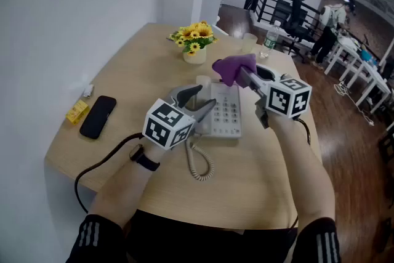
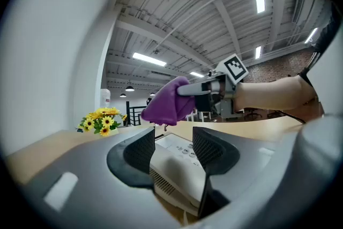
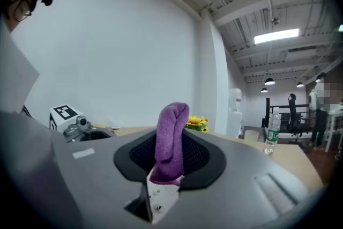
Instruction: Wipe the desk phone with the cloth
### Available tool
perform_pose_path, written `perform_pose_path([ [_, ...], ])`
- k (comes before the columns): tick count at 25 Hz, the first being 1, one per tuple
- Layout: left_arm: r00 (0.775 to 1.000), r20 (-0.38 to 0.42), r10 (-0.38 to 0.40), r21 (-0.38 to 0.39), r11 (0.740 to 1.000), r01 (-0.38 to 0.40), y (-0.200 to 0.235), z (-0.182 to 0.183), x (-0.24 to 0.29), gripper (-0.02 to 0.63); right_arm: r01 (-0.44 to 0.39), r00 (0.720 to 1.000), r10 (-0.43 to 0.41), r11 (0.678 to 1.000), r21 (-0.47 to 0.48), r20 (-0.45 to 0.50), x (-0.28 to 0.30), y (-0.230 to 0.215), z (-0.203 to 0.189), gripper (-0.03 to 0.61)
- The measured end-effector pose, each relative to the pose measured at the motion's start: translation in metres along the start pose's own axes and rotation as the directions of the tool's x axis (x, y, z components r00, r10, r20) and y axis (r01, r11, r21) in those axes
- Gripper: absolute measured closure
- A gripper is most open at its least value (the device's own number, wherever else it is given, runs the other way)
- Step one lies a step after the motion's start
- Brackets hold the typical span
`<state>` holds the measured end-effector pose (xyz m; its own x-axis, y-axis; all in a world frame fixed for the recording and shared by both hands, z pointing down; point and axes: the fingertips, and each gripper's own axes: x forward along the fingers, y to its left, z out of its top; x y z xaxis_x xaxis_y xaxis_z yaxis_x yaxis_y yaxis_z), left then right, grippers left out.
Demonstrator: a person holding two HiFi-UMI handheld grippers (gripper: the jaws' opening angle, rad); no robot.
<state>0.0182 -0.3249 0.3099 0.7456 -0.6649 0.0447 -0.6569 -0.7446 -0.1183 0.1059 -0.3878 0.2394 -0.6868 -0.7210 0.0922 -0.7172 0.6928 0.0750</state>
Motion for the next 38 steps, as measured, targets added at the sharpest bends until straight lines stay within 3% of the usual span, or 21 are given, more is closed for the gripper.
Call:
perform_pose_path([
  [5,1.000,-0.015,0.006,-0.005,1.000,-0.006,0.002,-0.006,0.001,0.399,-0.036,0.986,0.039,0.999,0.022,-0.160,0.067,0.013,-0.026,0.483],
  [10,1.000,-0.014,0.001,-0.009,1.000,-0.001,0.001,-0.005,0.001,0.399,-0.014,0.936,0.020,1.000,0.020,-0.353,0.096,0.014,-0.071,0.491],
  [16,1.000,-0.012,0.004,-0.005,1.000,-0.004,0.002,-0.003,0.001,0.399,0.007,0.912,-0.021,0.999,-0.035,-0.410,0.076,-0.006,-0.088,0.497],
  [25,1.000,-0.028,-0.010,0.011,1.000,0.010,-0.005,-0.008,0.003,0.399,0.181,0.853,-0.223,0.974,-0.134,-0.472,0.012,-0.081,-0.100,0.500],
  [27,1.000,-0.029,-0.012,0.014,1.000,0.012,-0.006,-0.008,0.004,0.399,0.209,0.851,-0.257,0.966,-0.154,-0.457,0.002,-0.093,-0.092,0.500],
  [30,1.000,-0.026,-0.009,0.015,1.000,0.009,-0.005,-0.007,0.003,0.399,0.223,0.877,-0.256,0.966,-0.128,-0.407,-0.002,-0.098,-0.076,0.499],
  [33,1.000,-0.028,-0.008,0.014,1.000,0.009,-0.005,-0.008,0.003,0.399,0.178,0.895,-0.207,0.978,-0.109,-0.395,0.006,-0.084,-0.077,0.499],
  [38,0.999,-0.034,-0.012,0.017,1.000,0.013,-0.005,-0.011,0.005,0.399,0.069,0.886,-0.117,0.990,-0.122,-0.448,0.019,-0.047,-0.108,0.500],
])
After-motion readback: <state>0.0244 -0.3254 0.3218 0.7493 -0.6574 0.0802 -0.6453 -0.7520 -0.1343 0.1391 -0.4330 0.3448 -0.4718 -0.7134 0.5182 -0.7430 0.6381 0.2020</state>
